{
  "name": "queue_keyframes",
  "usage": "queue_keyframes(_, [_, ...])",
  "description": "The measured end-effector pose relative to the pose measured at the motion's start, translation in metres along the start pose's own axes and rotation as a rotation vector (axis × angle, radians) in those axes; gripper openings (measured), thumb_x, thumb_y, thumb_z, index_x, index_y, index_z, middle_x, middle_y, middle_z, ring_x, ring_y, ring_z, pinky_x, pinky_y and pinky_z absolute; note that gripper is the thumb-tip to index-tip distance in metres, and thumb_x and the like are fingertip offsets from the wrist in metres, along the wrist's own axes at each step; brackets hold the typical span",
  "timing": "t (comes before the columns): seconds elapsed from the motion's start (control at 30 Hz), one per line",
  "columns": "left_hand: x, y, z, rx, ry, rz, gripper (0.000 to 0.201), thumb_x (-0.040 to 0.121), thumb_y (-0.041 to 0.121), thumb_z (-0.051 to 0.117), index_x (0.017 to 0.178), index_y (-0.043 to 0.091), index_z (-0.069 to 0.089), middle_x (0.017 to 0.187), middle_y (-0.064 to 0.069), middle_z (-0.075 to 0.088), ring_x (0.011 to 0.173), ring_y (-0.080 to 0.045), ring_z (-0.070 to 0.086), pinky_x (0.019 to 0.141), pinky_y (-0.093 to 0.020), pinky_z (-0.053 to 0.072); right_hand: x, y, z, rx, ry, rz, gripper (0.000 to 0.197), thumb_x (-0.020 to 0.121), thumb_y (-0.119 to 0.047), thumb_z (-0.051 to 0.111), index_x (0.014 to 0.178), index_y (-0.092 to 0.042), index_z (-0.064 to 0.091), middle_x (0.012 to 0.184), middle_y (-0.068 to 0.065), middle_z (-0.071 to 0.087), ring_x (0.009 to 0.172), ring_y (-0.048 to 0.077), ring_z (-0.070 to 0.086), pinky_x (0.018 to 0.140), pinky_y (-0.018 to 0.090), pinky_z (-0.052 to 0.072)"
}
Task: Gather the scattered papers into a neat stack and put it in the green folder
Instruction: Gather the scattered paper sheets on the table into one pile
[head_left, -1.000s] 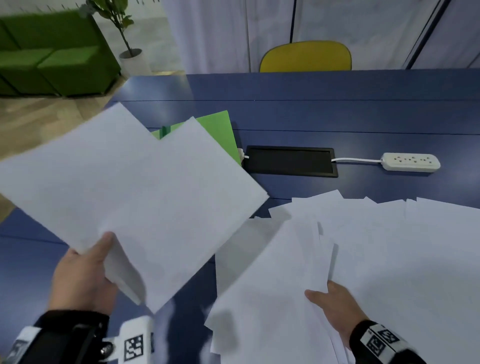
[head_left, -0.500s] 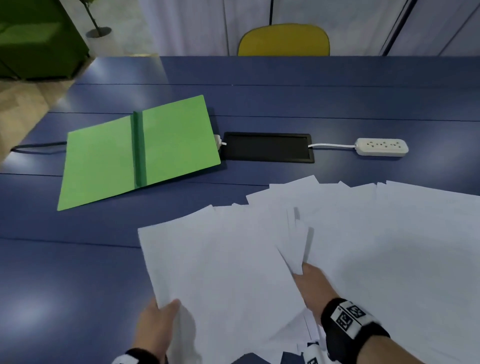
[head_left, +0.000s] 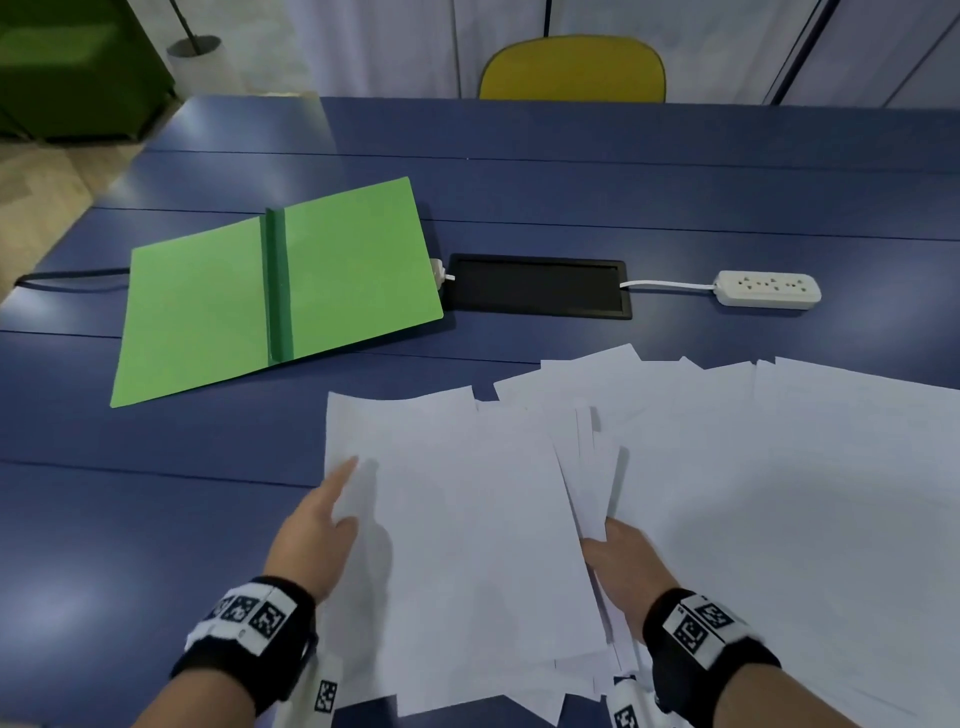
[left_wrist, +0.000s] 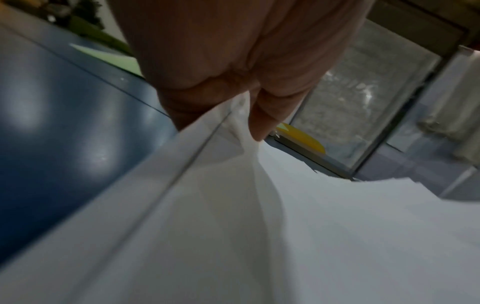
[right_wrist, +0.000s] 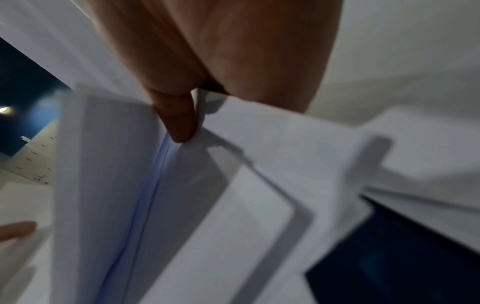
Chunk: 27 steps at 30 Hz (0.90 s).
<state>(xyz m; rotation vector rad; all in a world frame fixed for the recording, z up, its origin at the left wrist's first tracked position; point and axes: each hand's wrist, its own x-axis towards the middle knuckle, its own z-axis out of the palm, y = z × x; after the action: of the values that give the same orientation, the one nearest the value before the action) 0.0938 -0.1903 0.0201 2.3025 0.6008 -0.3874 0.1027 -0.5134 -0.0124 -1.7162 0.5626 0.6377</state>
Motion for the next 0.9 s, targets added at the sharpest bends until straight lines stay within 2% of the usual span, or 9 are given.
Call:
queue_keyframes(0.13, [0.019, 0.008, 0.000, -0.147, 0.007, -0.092, 0.046, 0.088, 0.018, 0.068, 0.132, 0.023, 0.055, 0.126, -0.005, 0.058, 0.099, -0.022, 0.058, 0.078, -0.030, 0.045, 0.002, 0.001, 0.001, -0.016, 0.014, 0.017, 0.016, 0.088, -0.001, 0.058, 0.096, -0.003, 0.071, 0.087, 0.009, 0.076, 0.069, 0.020, 0.064, 0.066, 0.025, 0.052])
queue_keyframes(0.27, [0.026, 0.013, 0.005, -0.215, -0.014, -0.125, 0.028, 0.084, 0.018, 0.075, 0.109, 0.016, 0.063, 0.117, -0.003, 0.064, 0.083, -0.013, 0.061, 0.059, -0.025, 0.045, 0.008, 0.005, 0.002, -0.029, 0.012, 0.048, 0.020, 0.085, -0.012, 0.063, 0.099, 0.001, 0.069, 0.097, 0.023, 0.075, 0.071, 0.023, 0.063, 0.069, 0.032, 0.052])
queue_keyframes(0.33, [0.026, 0.015, 0.007, -0.194, -0.016, -0.122, 0.038, 0.083, 0.017, 0.075, 0.117, 0.020, 0.060, 0.119, 0.001, 0.061, 0.087, -0.017, 0.063, 0.064, -0.027, 0.051, 0.009, 0.005, 0.002, -0.026, 0.016, 0.061, 0.020, 0.086, -0.015, 0.066, 0.099, 0.000, 0.070, 0.097, 0.021, 0.076, 0.072, 0.024, 0.065, 0.070, 0.033, 0.054])
queue_keyframes(0.43, [0.030, 0.016, 0.009, -0.084, -0.051, -0.058, 0.071, 0.080, 0.012, 0.074, 0.142, 0.032, 0.045, 0.127, 0.011, 0.053, 0.111, -0.022, 0.059, 0.088, -0.028, 0.047, 0.010, 0.005, 0.001, -0.013, 0.018, 0.057, 0.014, 0.089, -0.018, 0.068, 0.093, -0.005, 0.071, 0.091, 0.014, 0.078, 0.073, 0.023, 0.067, 0.071, 0.032, 0.056])
queue_keyframes(0.53, [0.036, 0.016, 0.010, -0.080, -0.070, -0.074, 0.053, 0.079, 0.016, 0.077, 0.124, 0.029, 0.054, 0.109, 0.002, 0.063, 0.087, -0.017, 0.063, 0.069, -0.027, 0.048, 0.010, 0.006, 0.002, -0.027, 0.011, 0.069, 0.014, 0.088, -0.019, 0.068, 0.091, -0.006, 0.071, 0.092, 0.013, 0.078, 0.078, 0.026, 0.072, 0.076, 0.036, 0.059])
queue_keyframes(0.6, [0.041, 0.018, 0.011, -0.133, -0.036, -0.112, 0.037, 0.078, 0.016, 0.078, 0.107, 0.020, 0.056, 0.095, 0.002, 0.061, 0.076, -0.016, 0.060, 0.061, -0.026, 0.046, 0.011, 0.005, 0.001, -0.021, 0.012, 0.062, 0.018, 0.085, -0.017, 0.068, 0.092, 0.000, 0.069, 0.091, 0.016, 0.077, 0.073, 0.023, 0.068, 0.070, 0.033, 0.056])
queue_keyframes(0.73, [0.047, 0.021, 0.010, -0.172, -0.002, -0.160, 0.024, 0.076, 0.009, 0.076, 0.073, 0.008, 0.053, 0.068, -0.004, 0.055, 0.056, -0.019, 0.048, 0.050, -0.024, 0.038, 0.012, 0.006, 0.000, -0.009, -0.011, 0.073, 0.013, 0.087, -0.008, 0.064, 0.074, -0.006, 0.062, 0.069, 0.006, 0.068, 0.065, 0.020, 0.061, 0.064, 0.032, 0.051])
queue_keyframes(0.83, [0.042, 0.017, 0.007, -0.234, -0.032, -0.146, 0.030, 0.082, 0.010, 0.074, 0.068, 0.009, 0.048, 0.061, -0.003, 0.047, 0.054, -0.019, 0.041, 0.048, -0.025, 0.031, 0.014, 0.008, -0.002, -0.012, -0.018, 0.079, 0.011, 0.088, -0.004, 0.062, 0.084, 0.006, 0.061, 0.076, 0.018, 0.070, 0.065, 0.021, 0.062, 0.062, 0.033, 0.051])
queue_keyframes(0.9, [0.034, 0.009, 0.005, -0.421, 0.015, -0.189, 0.028, 0.087, 0.013, 0.070, 0.071, 0.009, 0.047, 0.068, -0.005, 0.047, 0.065, -0.021, 0.043, 0.057, -0.028, 0.034, 0.011, 0.008, -0.002, 0.014, -0.029, 0.094, 0.010, 0.088, -0.003, 0.061, 0.087, 0.006, 0.064, 0.078, 0.021, 0.069, 0.067, 0.021, 0.062, 0.062, 0.031, 0.049])
